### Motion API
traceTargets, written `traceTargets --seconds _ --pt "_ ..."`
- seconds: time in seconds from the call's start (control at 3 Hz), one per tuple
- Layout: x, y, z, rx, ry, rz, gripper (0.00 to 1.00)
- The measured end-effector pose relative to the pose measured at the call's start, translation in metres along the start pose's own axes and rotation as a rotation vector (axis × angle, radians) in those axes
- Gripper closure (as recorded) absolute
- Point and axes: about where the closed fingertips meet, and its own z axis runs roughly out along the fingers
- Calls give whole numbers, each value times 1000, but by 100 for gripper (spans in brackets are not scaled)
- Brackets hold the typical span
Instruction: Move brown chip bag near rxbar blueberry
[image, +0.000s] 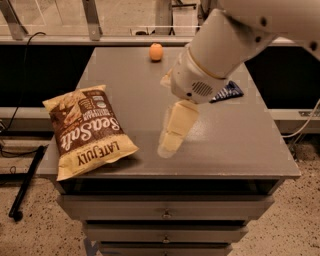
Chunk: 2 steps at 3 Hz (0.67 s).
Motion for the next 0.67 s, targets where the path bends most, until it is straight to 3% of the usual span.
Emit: traceTargets --seconds 0.67 --pt "-66 10 83 -116 -102 18 0"
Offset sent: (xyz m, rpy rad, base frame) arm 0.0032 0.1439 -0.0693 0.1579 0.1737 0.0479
